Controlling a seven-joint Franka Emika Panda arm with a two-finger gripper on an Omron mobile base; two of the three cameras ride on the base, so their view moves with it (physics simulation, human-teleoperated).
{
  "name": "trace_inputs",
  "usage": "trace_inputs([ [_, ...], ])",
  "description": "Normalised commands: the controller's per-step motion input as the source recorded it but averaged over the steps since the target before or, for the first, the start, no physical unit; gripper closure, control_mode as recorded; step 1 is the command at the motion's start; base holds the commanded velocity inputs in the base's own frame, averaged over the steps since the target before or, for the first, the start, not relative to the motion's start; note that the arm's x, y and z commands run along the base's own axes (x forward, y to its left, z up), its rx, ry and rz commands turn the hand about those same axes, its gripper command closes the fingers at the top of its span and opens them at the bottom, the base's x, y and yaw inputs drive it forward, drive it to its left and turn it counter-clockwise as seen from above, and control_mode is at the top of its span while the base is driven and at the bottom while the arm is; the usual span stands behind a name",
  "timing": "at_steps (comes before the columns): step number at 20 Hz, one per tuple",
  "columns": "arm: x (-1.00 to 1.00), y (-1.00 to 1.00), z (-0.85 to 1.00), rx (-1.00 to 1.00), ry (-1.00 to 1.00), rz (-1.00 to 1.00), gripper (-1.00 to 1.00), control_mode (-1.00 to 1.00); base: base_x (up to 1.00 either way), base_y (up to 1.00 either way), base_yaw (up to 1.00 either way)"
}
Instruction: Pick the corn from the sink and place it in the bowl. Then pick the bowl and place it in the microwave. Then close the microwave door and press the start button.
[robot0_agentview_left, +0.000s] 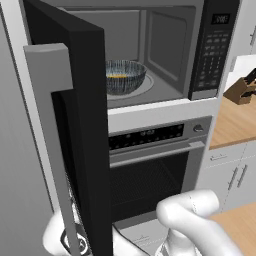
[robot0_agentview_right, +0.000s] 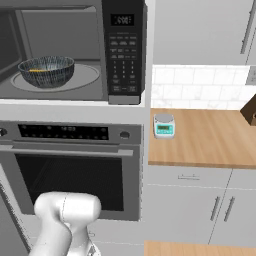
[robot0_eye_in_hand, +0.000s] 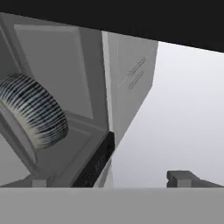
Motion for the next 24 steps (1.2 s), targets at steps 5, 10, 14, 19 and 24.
trace_inputs([
  [5,0.24,0.61,-0.43,-0.17,0.18,-0.01,-1.00,-1.00,0.00,0.00,0.00],
  [10,0.20,0.58,-0.62,-0.16,0.07,-0.02,-1.00,-1.00,0.00,0.00,0.00],
  [14,0.07,0.72,-0.15,-0.08,0.03,-0.04,-1.00,-1.00,0.00,0.00,0.00],
  [19,0.00,0.84,0.00,-0.02,0.00,-0.03,-1.00,-1.00,0.00,0.00,0.00],
  [24,-0.11,0.52,0.18,0.01,-0.01,-0.03,-1.00,-1.00,0.00,0.00,0.00],
])
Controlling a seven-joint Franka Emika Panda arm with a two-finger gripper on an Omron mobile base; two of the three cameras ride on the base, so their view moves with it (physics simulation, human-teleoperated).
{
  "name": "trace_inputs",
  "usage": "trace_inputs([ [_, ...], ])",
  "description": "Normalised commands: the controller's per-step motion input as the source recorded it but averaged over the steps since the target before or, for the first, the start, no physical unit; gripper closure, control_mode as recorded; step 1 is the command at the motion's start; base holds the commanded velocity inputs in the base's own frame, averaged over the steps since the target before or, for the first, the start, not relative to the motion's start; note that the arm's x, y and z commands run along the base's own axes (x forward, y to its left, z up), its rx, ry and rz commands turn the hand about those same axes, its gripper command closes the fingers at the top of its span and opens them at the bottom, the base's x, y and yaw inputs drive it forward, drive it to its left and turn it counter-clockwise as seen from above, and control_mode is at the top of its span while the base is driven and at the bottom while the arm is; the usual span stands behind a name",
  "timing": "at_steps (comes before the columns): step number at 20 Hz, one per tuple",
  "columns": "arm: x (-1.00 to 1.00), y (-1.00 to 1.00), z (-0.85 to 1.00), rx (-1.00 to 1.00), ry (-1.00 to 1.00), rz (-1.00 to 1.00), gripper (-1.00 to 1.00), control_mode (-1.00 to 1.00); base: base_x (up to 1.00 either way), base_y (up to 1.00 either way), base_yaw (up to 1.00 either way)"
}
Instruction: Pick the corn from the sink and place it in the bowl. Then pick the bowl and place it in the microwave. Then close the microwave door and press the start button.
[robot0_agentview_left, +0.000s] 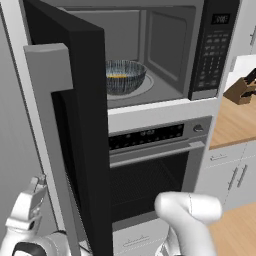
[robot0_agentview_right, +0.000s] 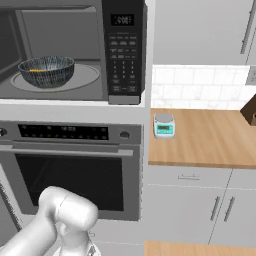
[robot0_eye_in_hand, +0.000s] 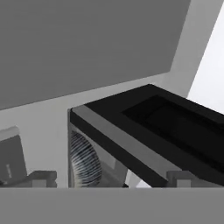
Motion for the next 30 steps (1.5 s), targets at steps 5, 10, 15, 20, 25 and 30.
trace_inputs([
  [5,-0.42,0.01,0.84,0.12,0.00,-0.03,-1.00,-1.00,0.00,0.00,0.00],
  [10,-0.47,-0.20,0.62,0.15,0.00,-0.03,-1.00,-1.00,0.00,0.00,0.00],
  [15,-0.31,-0.62,0.32,0.15,0.00,-0.01,-1.00,-1.00,0.00,0.00,0.00],
  [20,-0.16,-0.75,0.38,0.13,0.00,0.00,-1.00,-1.00,0.00,0.00,0.00],
  [25,-0.01,-0.86,0.51,0.12,0.03,0.00,-1.00,-1.00,0.00,0.00,0.00],
  [30,0.00,-0.85,0.50,0.13,0.05,0.01,-1.00,-1.00,0.00,0.00,0.00],
])
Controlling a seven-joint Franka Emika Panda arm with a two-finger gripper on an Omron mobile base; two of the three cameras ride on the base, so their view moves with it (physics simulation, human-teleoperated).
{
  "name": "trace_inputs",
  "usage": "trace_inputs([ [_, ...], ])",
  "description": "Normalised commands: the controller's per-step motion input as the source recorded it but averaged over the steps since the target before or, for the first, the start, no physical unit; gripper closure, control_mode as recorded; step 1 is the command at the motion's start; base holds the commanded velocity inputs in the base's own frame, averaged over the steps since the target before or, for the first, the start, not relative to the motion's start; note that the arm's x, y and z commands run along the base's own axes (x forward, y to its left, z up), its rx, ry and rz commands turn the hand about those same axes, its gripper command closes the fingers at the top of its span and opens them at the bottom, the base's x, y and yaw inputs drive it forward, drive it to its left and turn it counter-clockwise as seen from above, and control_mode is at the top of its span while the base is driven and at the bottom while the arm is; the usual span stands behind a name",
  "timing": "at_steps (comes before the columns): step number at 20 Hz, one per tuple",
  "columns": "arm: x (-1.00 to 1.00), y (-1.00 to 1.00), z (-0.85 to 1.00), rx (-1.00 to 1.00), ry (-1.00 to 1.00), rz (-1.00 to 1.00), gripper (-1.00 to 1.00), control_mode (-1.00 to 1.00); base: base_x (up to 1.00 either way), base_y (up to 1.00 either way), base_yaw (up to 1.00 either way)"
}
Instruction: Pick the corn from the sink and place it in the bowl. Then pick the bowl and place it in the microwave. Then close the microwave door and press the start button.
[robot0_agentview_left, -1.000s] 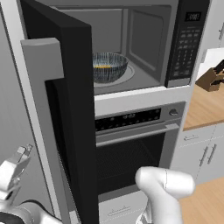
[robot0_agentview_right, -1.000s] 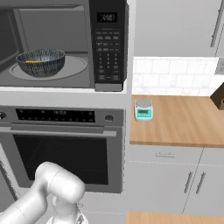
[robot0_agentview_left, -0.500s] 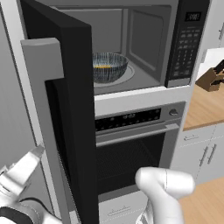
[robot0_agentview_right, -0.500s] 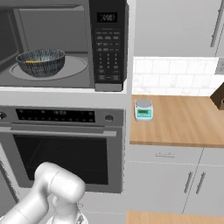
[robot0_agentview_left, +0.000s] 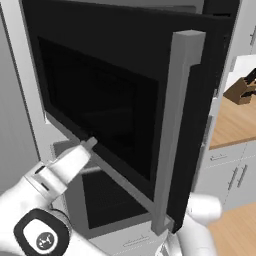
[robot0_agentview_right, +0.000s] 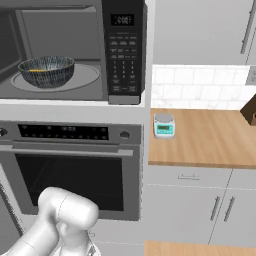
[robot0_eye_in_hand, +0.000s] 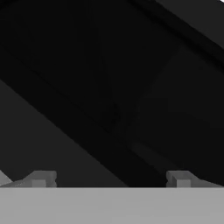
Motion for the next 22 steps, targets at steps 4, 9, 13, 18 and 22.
trace_inputs([
  [4,0.00,-0.86,0.56,0.11,0.09,0.09,-1.00,-1.00,0.00,0.00,0.00],
  [9,0.02,-0.77,0.37,0.09,0.14,0.21,-1.00,-1.00,0.00,0.00,0.00],
  [13,0.31,-0.68,0.05,0.07,0.09,0.27,-1.00,-1.00,0.00,0.00,0.00],
  [18,0.72,-0.58,0.01,0.08,0.09,0.27,-1.00,-1.00,0.00,0.00,0.00],
  [22,1.00,-0.39,0.00,0.07,0.13,0.17,-1.00,-1.00,0.00,0.00,0.00],
])
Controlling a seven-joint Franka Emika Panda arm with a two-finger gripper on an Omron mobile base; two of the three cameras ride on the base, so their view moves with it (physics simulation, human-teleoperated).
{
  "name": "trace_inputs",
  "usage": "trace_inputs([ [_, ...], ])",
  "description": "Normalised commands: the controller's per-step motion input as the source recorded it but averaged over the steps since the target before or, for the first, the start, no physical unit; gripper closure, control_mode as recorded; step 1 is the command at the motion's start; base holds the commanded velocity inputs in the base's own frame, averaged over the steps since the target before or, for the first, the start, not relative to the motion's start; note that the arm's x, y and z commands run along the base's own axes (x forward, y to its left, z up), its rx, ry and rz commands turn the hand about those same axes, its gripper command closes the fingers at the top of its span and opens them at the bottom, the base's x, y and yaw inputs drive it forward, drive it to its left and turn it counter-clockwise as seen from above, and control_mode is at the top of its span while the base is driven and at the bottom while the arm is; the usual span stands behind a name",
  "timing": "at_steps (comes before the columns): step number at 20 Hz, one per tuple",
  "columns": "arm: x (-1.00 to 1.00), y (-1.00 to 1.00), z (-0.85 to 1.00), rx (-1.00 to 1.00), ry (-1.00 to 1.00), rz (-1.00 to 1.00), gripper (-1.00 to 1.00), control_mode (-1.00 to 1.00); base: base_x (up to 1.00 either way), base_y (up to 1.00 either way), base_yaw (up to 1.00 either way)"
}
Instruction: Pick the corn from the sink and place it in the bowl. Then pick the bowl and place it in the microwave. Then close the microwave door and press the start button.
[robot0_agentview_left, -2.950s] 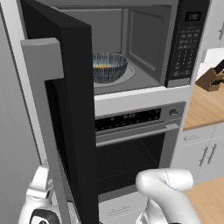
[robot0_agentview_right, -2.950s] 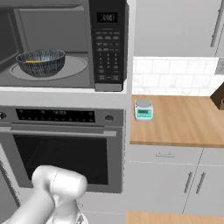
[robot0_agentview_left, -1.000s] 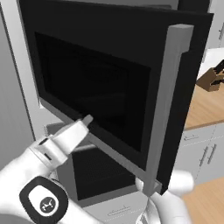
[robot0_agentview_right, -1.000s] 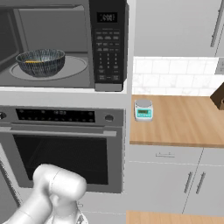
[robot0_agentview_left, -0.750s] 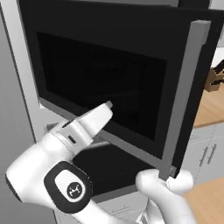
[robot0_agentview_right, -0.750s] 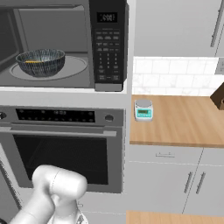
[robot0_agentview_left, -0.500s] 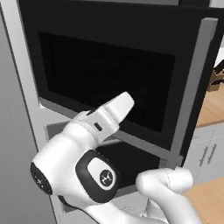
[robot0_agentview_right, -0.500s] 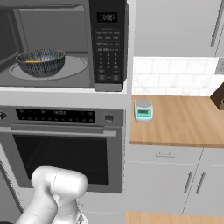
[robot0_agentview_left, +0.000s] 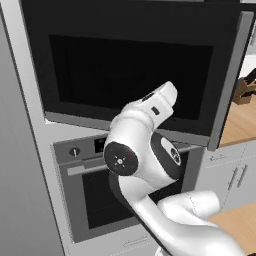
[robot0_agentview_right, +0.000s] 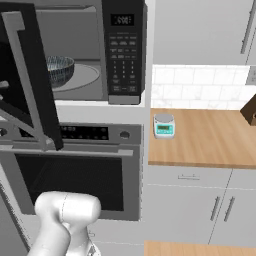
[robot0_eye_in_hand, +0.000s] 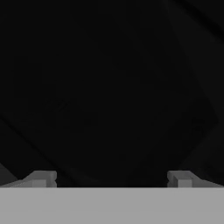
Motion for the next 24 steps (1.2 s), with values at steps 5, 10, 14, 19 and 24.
trace_inputs([
  [5,1.00,-0.30,0.00,0.05,0.11,0.14,-1.00,-1.00,0.00,0.00,0.00],
  [10,1.00,-0.23,0.00,0.06,0.08,0.13,-1.00,-1.00,0.00,0.00,0.00],
  [14,0.91,-0.07,0.00,0.05,0.09,0.09,-1.00,-1.00,0.00,0.00,0.00],
  [19,0.79,0.00,0.00,0.03,0.11,0.06,-1.00,-1.00,0.00,0.00,0.00],
  [24,-0.10,-0.09,-0.08,0.00,0.00,0.01,-1.00,-1.00,0.00,0.00,0.00],
])
